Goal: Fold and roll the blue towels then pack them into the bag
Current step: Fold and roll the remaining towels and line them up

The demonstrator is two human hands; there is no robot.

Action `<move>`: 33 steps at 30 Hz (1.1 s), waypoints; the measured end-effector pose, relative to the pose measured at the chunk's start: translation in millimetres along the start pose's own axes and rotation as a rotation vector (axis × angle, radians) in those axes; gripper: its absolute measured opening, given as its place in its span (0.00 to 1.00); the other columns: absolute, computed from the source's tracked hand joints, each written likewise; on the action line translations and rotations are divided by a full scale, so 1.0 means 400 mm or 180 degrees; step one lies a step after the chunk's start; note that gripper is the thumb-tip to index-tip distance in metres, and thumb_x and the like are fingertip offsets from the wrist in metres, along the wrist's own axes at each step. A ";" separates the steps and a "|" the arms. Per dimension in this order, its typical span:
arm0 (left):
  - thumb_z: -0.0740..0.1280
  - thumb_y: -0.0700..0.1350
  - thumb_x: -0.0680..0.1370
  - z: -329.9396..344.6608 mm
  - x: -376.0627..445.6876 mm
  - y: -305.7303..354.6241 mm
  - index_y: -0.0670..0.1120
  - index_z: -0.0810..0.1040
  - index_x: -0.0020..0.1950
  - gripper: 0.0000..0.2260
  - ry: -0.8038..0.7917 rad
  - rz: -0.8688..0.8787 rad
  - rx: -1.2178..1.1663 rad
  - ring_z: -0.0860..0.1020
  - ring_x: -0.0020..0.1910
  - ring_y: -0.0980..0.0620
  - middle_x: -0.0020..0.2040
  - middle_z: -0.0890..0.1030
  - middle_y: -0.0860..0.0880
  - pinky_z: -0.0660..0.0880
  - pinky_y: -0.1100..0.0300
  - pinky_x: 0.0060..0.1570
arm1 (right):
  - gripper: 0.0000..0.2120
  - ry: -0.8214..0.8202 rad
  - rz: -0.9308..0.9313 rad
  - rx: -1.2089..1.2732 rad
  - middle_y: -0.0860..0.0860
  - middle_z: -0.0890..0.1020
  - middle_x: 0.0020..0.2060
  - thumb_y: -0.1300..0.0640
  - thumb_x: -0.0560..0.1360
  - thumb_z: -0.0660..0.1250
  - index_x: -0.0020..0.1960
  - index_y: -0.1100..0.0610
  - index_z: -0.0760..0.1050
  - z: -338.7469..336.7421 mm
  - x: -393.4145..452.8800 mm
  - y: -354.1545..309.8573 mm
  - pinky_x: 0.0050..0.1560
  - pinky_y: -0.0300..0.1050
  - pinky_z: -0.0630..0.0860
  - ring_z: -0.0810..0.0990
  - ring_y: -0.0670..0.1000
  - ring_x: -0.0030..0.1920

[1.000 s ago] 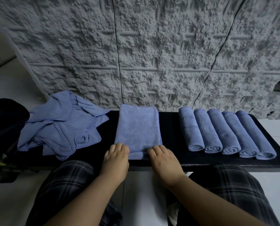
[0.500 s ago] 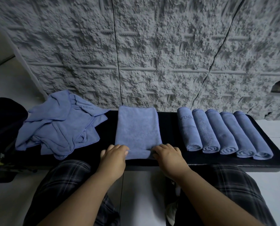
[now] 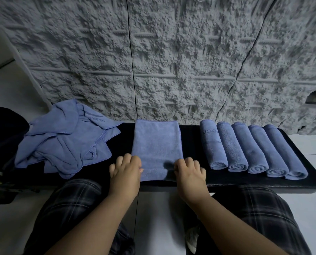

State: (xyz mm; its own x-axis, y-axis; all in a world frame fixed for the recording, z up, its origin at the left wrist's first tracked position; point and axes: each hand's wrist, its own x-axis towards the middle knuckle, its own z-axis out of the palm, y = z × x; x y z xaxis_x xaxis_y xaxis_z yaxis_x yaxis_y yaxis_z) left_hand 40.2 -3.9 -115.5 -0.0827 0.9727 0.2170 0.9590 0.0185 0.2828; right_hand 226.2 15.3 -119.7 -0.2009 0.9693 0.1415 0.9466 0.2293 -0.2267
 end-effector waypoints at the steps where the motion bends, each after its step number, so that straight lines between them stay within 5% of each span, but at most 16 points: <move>1: 0.77 0.33 0.59 -0.002 0.001 0.005 0.48 0.70 0.35 0.18 0.0022 0.0109 0.0131 0.72 0.34 0.46 0.35 0.71 0.50 0.63 0.56 0.33 | 0.09 0.0216 -0.0196 -0.0102 0.51 0.73 0.40 0.62 0.64 0.64 0.43 0.53 0.71 0.001 -0.001 -0.001 0.36 0.45 0.63 0.73 0.54 0.38; 4: 0.66 0.26 0.53 -0.002 -0.003 0.033 0.46 0.71 0.33 0.18 0.0194 0.0383 0.0258 0.74 0.32 0.44 0.34 0.72 0.48 0.71 0.54 0.27 | 0.11 0.0356 -0.0797 0.0016 0.51 0.73 0.37 0.65 0.62 0.54 0.40 0.55 0.72 0.002 -0.003 -0.008 0.32 0.44 0.69 0.72 0.54 0.35; 7: 0.62 0.31 0.56 0.010 -0.022 0.050 0.45 0.73 0.35 0.13 0.0101 0.0589 0.0235 0.76 0.33 0.44 0.35 0.74 0.47 0.75 0.54 0.27 | 0.14 0.0245 -0.0973 0.0268 0.52 0.74 0.38 0.71 0.59 0.67 0.40 0.57 0.73 0.002 -0.007 -0.017 0.33 0.42 0.73 0.73 0.52 0.36; 12: 0.72 0.35 0.58 0.023 -0.026 0.036 0.49 0.78 0.42 0.16 -0.0053 0.0554 -0.0009 0.76 0.36 0.45 0.39 0.77 0.49 0.74 0.54 0.28 | 0.12 0.0188 -0.0893 0.0437 0.50 0.74 0.38 0.61 0.64 0.53 0.42 0.56 0.73 0.004 -0.004 -0.013 0.38 0.38 0.68 0.68 0.50 0.38; 16: 0.67 0.48 0.66 0.013 -0.025 0.030 0.52 0.81 0.41 0.06 -0.0079 0.0601 -0.0181 0.76 0.35 0.46 0.37 0.76 0.51 0.73 0.54 0.29 | 0.10 0.0006 -0.0888 0.0607 0.50 0.74 0.40 0.54 0.66 0.58 0.44 0.55 0.72 0.002 -0.006 -0.010 0.38 0.43 0.70 0.70 0.52 0.39; 19: 0.79 0.47 0.58 0.014 -0.029 0.035 0.52 0.82 0.39 0.13 -0.0191 0.0650 -0.0024 0.77 0.36 0.48 0.37 0.75 0.51 0.73 0.55 0.30 | 0.09 -0.0091 -0.0928 0.0546 0.50 0.75 0.41 0.55 0.67 0.63 0.46 0.54 0.76 0.002 -0.001 -0.006 0.35 0.46 0.74 0.73 0.53 0.38; 25: 0.81 0.44 0.55 0.027 -0.027 0.022 0.52 0.82 0.46 0.21 -0.0059 0.0673 0.0083 0.77 0.41 0.49 0.41 0.77 0.53 0.75 0.55 0.36 | 0.15 -0.0123 -0.0909 0.0388 0.50 0.77 0.41 0.63 0.62 0.75 0.48 0.54 0.80 0.005 0.004 -0.002 0.33 0.47 0.77 0.75 0.53 0.38; 30: 0.79 0.40 0.57 0.036 -0.020 0.012 0.51 0.82 0.49 0.22 0.0073 0.0683 0.0113 0.78 0.41 0.48 0.41 0.78 0.52 0.76 0.54 0.39 | 0.16 -0.0062 -0.0932 0.0113 0.49 0.79 0.39 0.65 0.59 0.72 0.46 0.54 0.80 0.008 0.013 0.005 0.33 0.44 0.76 0.77 0.53 0.37; 33: 0.79 0.42 0.61 0.031 -0.012 0.004 0.49 0.80 0.48 0.18 0.0154 0.0701 -0.0042 0.79 0.39 0.48 0.39 0.79 0.53 0.77 0.55 0.39 | 0.12 -0.0097 -0.0729 -0.0030 0.47 0.80 0.36 0.58 0.64 0.60 0.43 0.52 0.80 -0.004 0.025 0.010 0.34 0.44 0.74 0.78 0.52 0.37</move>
State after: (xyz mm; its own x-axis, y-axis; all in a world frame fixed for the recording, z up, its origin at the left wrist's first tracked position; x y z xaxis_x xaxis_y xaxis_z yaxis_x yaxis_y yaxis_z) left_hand 45.3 -5.7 -127.8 0.1150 0.9406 0.3195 0.9518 -0.1965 0.2357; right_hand 228.4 25.8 -117.8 -0.4183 0.8943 0.1592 0.8776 0.4430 -0.1830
